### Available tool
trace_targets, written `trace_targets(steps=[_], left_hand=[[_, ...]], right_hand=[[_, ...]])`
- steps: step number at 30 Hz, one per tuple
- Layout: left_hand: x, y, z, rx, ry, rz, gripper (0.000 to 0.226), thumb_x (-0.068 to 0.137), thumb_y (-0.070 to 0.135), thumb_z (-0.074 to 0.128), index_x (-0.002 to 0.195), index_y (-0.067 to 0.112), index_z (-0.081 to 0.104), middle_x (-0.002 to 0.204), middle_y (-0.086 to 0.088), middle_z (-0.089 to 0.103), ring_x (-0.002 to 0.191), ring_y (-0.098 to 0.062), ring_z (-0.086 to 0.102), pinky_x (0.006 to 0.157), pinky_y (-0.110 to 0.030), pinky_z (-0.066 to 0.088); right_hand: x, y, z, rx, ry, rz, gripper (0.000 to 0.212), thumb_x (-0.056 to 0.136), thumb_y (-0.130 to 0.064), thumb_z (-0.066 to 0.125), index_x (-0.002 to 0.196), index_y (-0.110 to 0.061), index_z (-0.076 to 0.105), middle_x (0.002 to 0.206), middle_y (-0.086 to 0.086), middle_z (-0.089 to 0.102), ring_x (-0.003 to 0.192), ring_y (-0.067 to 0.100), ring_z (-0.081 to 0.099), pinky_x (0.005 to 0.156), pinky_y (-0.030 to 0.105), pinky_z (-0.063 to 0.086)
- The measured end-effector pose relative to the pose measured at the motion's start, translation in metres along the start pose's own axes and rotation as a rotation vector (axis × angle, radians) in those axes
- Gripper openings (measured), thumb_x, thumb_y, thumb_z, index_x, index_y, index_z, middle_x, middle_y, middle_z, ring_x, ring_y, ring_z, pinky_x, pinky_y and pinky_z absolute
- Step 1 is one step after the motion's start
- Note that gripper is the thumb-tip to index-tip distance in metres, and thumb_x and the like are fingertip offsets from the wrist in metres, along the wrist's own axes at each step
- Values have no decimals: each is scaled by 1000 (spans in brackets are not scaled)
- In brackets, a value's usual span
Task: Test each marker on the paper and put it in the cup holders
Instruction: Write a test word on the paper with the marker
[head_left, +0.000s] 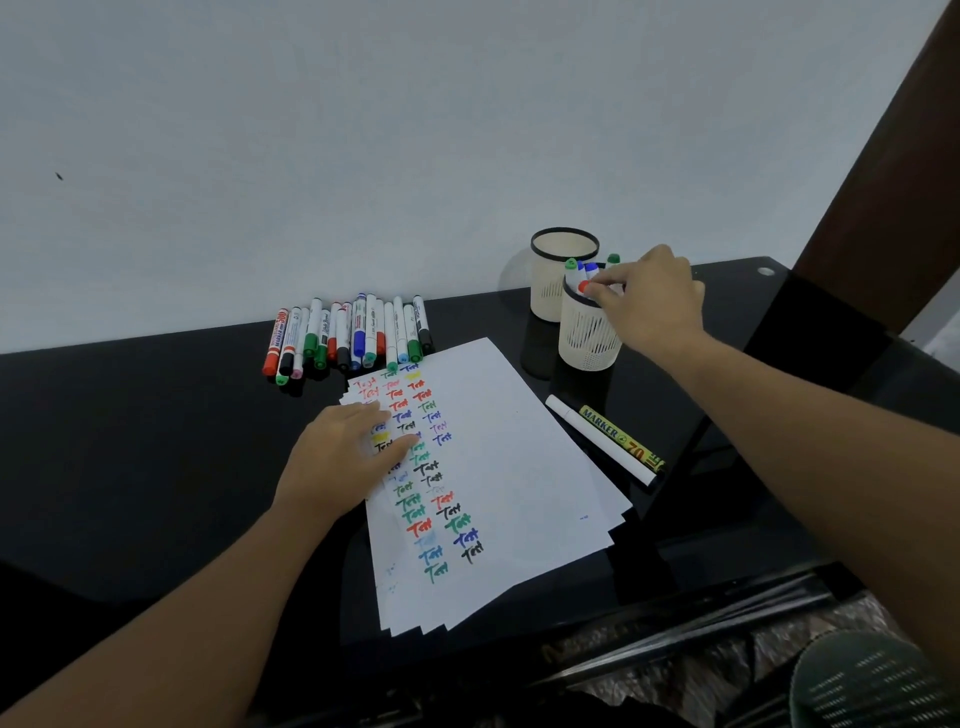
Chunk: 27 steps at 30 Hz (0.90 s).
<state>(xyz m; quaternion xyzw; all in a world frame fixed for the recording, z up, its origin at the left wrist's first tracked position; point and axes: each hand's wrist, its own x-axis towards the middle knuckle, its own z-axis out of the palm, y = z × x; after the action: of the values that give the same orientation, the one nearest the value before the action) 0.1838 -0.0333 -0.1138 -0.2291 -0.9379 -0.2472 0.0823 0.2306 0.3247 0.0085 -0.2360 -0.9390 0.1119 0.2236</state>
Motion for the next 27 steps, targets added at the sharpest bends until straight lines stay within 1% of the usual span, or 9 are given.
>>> trace_targets(steps=[3, 6, 8, 10, 13, 16, 18, 22, 27], left_hand=[[0, 0, 0, -8, 4, -1, 67, 83, 65, 66, 129, 16, 69, 137, 2, 63, 130, -17, 51, 108, -41, 45], [0, 2, -1, -16, 9, -12, 68, 83, 63, 68, 131, 15, 67, 138, 0, 62, 132, -18, 49, 109, -41, 44], [-1, 2, 0, -20, 24, -10, 67, 83, 61, 70, 131, 14, 67, 137, 0, 62, 132, -18, 48, 108, -39, 42], [-2, 1, 0, -37, 45, -16, 65, 84, 59, 71, 130, 14, 67, 136, -1, 62, 132, -17, 47, 107, -36, 40], [-1, -2, 1, -57, 79, -39, 56, 87, 51, 72, 128, 13, 69, 134, -2, 63, 131, -18, 48, 106, -34, 39], [0, -4, 1, -61, 93, -44, 46, 91, 43, 71, 126, 13, 71, 132, -3, 65, 128, -19, 50, 106, -32, 38], [1, -4, 2, -72, 104, -47, 41, 93, 40, 70, 124, 13, 72, 131, -3, 66, 128, -19, 51, 106, -31, 38], [2, -7, 3, -68, 107, -55, 39, 94, 40, 68, 123, 14, 73, 131, -2, 65, 127, -17, 50, 104, -28, 36], [4, -7, 4, -73, 123, -49, 40, 94, 41, 68, 123, 14, 73, 130, -2, 65, 125, -15, 49, 100, -22, 34]], right_hand=[[-9, -3, 1, 54, 131, -64, 32, 101, -52, 56, 125, -36, 70, 115, 5, 52, 113, 26, 50, 94, 41, 36], [-28, -18, 7, 82, 296, -186, 19, 101, -42, 57, 107, -30, 70, 102, 1, 57, 98, 25, 54, 84, 37, 32], [-43, -35, 14, 87, 320, -279, 17, 100, -39, 56, 99, -28, 69, 93, -3, 62, 90, 24, 57, 79, 39, 35], [-56, -50, 24, 146, 253, -383, 19, 100, -39, 53, 98, -27, 69, 89, -6, 66, 87, 21, 59, 77, 42, 40], [-71, -68, 42, 228, 8, -477, 18, 103, -38, 53, 108, -28, 67, 91, -11, 64, 84, 14, 59, 80, 43, 50], [-80, -77, 65, 154, -217, -490, 24, 104, -39, 54, 124, -30, 65, 100, -8, 63, 91, 12, 58, 85, 41, 53], [-80, -80, 80, 152, -316, -471, 29, 104, -40, 55, 131, -32, 63, 108, -6, 65, 96, 12, 59, 88, 40, 55], [-70, -88, 103, 123, -425, -435, 38, 104, -43, 55, 141, -36, 56, 122, -3, 59, 108, 13, 57, 92, 40, 55], [-50, -106, 120, 87, -425, -432, 47, 106, -41, 51, 152, -40, 45, 141, 3, 50, 126, 23, 51, 100, 41, 52]])
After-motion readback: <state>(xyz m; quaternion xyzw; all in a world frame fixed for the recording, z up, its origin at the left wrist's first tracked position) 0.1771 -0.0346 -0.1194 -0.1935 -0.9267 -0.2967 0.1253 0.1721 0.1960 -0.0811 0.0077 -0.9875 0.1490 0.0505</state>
